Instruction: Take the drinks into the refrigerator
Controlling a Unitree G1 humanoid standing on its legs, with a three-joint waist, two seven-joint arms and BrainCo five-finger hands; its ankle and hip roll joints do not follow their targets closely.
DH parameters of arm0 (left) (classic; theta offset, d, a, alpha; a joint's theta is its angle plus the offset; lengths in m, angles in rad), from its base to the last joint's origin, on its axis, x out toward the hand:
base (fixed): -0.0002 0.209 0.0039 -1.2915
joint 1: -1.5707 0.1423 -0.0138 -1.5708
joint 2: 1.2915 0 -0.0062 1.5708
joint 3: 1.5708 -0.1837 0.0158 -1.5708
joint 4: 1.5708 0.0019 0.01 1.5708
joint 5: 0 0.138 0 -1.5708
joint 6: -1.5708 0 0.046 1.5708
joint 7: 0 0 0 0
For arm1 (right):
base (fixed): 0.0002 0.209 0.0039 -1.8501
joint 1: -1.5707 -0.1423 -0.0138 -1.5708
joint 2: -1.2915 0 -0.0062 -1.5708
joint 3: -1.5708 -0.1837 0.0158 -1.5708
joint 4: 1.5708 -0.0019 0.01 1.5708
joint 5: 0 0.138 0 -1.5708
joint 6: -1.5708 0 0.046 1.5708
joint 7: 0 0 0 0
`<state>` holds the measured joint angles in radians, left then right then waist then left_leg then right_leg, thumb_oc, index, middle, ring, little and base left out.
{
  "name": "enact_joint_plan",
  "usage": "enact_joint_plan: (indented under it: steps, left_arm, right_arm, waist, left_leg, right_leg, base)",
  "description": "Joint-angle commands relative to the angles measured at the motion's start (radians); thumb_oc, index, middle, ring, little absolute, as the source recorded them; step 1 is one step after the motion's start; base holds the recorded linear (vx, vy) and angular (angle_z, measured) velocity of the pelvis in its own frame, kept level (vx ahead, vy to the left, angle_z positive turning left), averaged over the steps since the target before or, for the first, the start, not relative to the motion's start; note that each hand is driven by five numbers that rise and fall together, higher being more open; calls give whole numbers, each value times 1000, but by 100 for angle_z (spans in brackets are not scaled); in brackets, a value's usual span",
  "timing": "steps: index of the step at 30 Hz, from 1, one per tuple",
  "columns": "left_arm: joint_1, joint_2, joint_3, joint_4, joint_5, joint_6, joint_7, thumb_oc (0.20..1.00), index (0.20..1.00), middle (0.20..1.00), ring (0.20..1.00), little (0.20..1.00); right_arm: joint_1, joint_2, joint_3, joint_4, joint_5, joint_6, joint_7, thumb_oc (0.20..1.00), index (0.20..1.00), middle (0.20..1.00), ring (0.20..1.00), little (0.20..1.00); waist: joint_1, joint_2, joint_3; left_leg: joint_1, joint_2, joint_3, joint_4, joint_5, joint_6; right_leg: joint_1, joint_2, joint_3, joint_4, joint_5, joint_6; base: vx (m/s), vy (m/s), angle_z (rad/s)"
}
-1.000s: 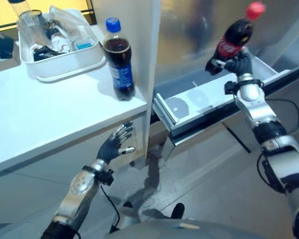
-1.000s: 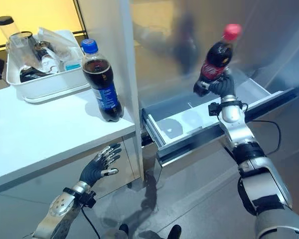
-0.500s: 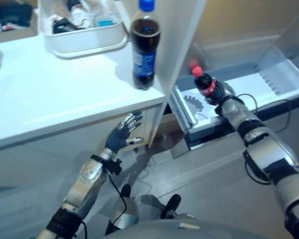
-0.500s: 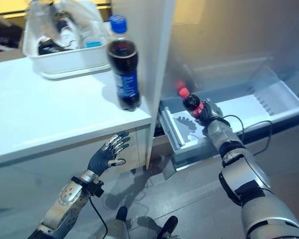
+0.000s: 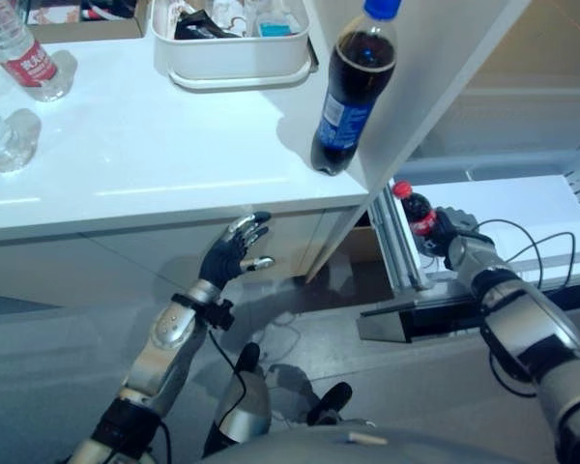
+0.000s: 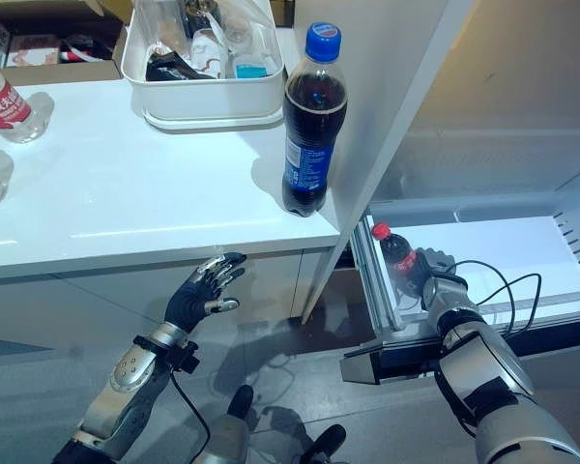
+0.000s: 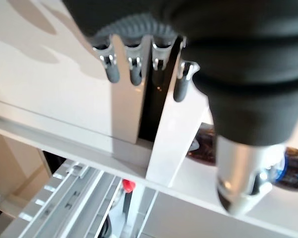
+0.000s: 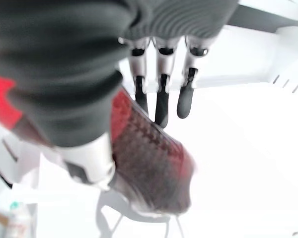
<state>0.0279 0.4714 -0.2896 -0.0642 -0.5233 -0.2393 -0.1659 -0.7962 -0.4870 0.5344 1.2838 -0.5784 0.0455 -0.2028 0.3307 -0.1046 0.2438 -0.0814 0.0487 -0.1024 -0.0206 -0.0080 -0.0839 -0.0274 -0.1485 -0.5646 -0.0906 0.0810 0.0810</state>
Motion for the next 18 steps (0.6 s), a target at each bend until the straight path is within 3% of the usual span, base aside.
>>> enact_joint_plan:
  steps: [1, 4, 7, 9, 12, 18]
  left_arm:
    - [-57, -24, 5, -150, 25, -58, 9, 1000, 1000, 1000, 1000, 1000]
    - [-54, -23, 0, -155, 20, -55, 12, 1000, 1000, 1000, 1000, 1000]
    - [-47, -12, -12, -173, 1, -46, 8, 1000, 1000, 1000, 1000, 1000]
    - [-47, -7, -16, -179, -4, -42, 7, 1000, 1000, 1000, 1000, 1000]
    - [-44, 6, -25, -188, -12, -36, 0, 1000, 1000, 1000, 1000, 1000]
    - [-21, 24, -15, -188, -25, -34, -10, 1000, 1000, 1000, 1000, 1000]
  right_arm:
    - [201, 345, 108, 9, -35, -100, 132, 200, 200, 200, 200, 200]
    - [197, 372, 63, 26, 54, -94, 126, 200, 200, 200, 200, 200]
    - [184, 382, -44, 74, 244, -84, 93, 200, 200, 200, 200, 200]
    - [176, 375, -67, 90, 270, -79, 83, 200, 200, 200, 200, 200]
    - [150, 340, -73, 109, 270, -72, 83, 200, 200, 200, 200, 200]
    - [94, 175, -203, 125, 375, -80, 5, 200, 200, 200, 200, 200]
  waist:
    - [63, 85, 95]
    - [60, 92, 96]
    - [59, 104, 93]
    - [62, 105, 91]
    - [62, 110, 90]
    - [48, 101, 91]
  left_leg:
    - [-19, -90, 14, -63, 16, 77]
    - [-18, -88, 15, -63, 18, 77]
    - [-15, -86, 12, -63, 21, 77]
    - [-15, -86, 12, -64, 21, 76]
    - [-16, -85, 8, -64, 25, 72]
    - [-18, -81, 9, -64, 25, 70]
  right_leg:
    - [15, -42, 15, 150, -85, 48]
    - [10, -45, 13, 158, -85, 47]
    - [6, -45, 12, 161, -85, 46]
    - [4, -44, 12, 162, -85, 46]
    - [2, -45, 8, 162, -84, 44]
    - [-7, -44, 9, 165, -79, 45]
  base:
    - [-45, -2, 2]
    - [-38, 1, 2]
    - [-20, -5, 2]
    - [-19, -5, 6]
    - [-28, -26, 6]
    - [-28, -22, 8]
